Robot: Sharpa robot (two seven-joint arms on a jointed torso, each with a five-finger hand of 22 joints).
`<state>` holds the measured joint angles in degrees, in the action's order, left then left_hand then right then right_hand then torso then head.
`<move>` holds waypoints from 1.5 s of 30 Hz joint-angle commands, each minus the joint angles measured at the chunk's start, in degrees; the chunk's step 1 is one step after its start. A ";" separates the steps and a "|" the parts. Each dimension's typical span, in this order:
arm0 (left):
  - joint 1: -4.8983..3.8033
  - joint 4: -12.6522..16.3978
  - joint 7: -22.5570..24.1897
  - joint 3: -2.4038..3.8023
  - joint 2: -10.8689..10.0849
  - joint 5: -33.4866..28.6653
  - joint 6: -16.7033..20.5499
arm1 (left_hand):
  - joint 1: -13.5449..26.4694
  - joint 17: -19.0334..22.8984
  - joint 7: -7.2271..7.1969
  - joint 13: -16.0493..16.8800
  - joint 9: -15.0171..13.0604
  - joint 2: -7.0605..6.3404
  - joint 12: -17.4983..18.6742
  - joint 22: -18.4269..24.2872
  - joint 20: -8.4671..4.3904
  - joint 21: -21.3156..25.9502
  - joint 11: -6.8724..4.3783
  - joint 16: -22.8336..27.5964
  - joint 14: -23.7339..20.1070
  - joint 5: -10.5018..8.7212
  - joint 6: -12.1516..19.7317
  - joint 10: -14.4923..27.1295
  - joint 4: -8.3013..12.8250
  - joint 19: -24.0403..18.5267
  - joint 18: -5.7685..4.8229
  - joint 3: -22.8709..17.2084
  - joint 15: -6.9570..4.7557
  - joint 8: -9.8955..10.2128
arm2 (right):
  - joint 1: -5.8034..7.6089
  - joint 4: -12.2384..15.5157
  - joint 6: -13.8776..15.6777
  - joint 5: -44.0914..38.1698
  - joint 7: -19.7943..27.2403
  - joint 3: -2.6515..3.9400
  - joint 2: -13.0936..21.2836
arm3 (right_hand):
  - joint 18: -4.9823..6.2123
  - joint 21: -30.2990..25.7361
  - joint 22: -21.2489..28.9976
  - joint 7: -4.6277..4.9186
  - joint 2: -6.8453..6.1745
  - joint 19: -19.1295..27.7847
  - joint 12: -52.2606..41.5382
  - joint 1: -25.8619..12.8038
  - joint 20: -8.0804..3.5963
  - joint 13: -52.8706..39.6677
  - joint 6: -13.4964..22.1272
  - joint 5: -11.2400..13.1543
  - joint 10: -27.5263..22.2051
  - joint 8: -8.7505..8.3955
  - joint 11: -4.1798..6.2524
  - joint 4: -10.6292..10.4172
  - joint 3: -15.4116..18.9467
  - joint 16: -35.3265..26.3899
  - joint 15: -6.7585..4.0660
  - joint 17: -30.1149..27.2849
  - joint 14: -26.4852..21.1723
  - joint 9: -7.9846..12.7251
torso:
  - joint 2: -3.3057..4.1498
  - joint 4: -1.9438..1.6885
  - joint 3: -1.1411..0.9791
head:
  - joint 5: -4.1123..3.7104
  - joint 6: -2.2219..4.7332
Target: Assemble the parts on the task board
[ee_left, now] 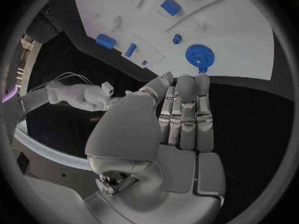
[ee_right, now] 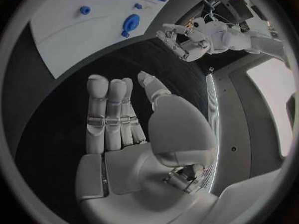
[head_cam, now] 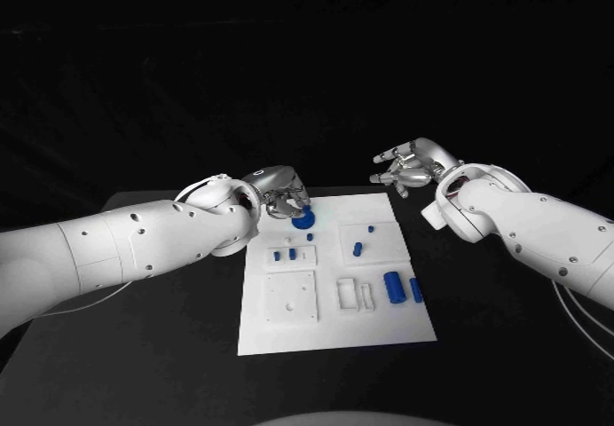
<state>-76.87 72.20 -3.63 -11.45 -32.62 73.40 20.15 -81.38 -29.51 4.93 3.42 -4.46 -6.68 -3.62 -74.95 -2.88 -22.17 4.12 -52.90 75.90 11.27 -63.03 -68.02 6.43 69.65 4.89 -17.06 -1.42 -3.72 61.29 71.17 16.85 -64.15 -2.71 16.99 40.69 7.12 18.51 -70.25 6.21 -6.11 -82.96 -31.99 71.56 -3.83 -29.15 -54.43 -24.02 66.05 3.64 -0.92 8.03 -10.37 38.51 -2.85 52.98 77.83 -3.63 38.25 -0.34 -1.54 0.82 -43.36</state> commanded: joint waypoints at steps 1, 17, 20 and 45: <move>0.01 -1.53 3.29 -0.28 1.06 4.88 -0.97 | 0.24 0.40 -0.39 -0.05 0.26 -0.94 0.27 -1.18 0.37 -0.32 0.17 -0.74 -0.71 -0.34 0.39 1.14 -0.08 -0.35 1.08 -0.28 -0.04 0.10 | -0.01 -0.13 2.32 2.28 2.53 0.03 -0.10 | 0.28 -5.25 3.75 0.91 0.09 1.86 5.60 -0.27 0.67 7.21 -3.54 -0.22 0.58 -0.17 -0.54 0.99 -1.79 -3.01 0.71 -3.53 -2.10 0.03 | 0.14 0.00 0.08 | 0.13 0.08; 0.96 -6.95 5.98 -0.80 4.66 5.75 -7.89 | 0.15 7.33 -0.25 -0.06 0.32 -0.40 0.28 -0.81 0.44 5.28 0.01 6.39 -3.85 -0.42 0.30 0.14 0.18 -2.83 -0.17 0.90 0.00 0.08 | 0.17 -1.46 13.57 17.90 13.05 0.03 -0.97 | 0.93 -14.91 27.63 2.59 0.42 16.89 25.95 -2.20 7.23 25.69 -4.98 -0.30 1.25 -0.01 -5.22 4.73 -16.39 -27.58 6.78 -34.18 -10.41 -0.11 | 0.04 0.02 0.11 | 0.19 0.03; 1.24 -7.77 6.22 -0.98 5.24 5.90 -8.33 | 0.34 7.42 -0.27 -0.06 0.32 -0.39 0.28 -0.91 0.46 5.72 -0.01 6.45 -3.90 -0.52 0.27 0.14 0.16 -2.74 -0.24 1.04 0.03 0.08 | 0.25 -1.84 14.15 19.91 14.45 0.03 -1.17 | 1.09 -15.02 35.21 2.95 -0.38 20.81 28.05 -2.67 8.84 25.78 -3.80 -0.79 -0.61 -0.10 -6.01 4.73 -17.94 -32.76 8.26 -38.97 -12.47 0.00 | 0.04 0.00 0.09 | 0.14 0.00; 3.40 -11.46 6.87 -1.83 7.78 6.50 -8.05 | 0.57 6.29 0.22 -0.06 0.64 -0.61 0.28 -1.28 0.25 5.25 0.14 1.08 -3.55 -0.80 2.05 1.70 -0.41 -0.91 -0.25 1.47 -0.18 0.13 | 0.43 -2.07 13.62 23.43 16.36 0.03 -1.78 | 2.46 -14.42 66.45 3.26 -1.10 18.14 28.48 -2.19 11.51 25.86 -3.11 -1.35 -2.25 -0.06 -6.89 3.37 -17.91 -34.97 9.90 -49.43 -13.04 0.00 | 0.06 0.05 0.07 | -0.23 -0.32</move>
<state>-73.57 60.93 2.35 -13.31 -25.08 79.36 12.00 -80.81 -23.20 5.00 3.40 -3.87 -7.24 -3.53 -74.91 -2.66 -16.62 4.29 -51.47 72.17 10.63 -61.19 -66.82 6.34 68.41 4.85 -15.68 -1.56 -3.72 61.70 68.97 30.35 -41.23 12.66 16.98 38.97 9.78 3.97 -3.82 9.48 -6.87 -64.71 -3.88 69.45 7.89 -3.38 -57.84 -25.14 64.19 3.64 -7.67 11.61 -28.47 3.71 6.58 3.59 64.81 -3.68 38.30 -0.32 -1.50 0.62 -43.63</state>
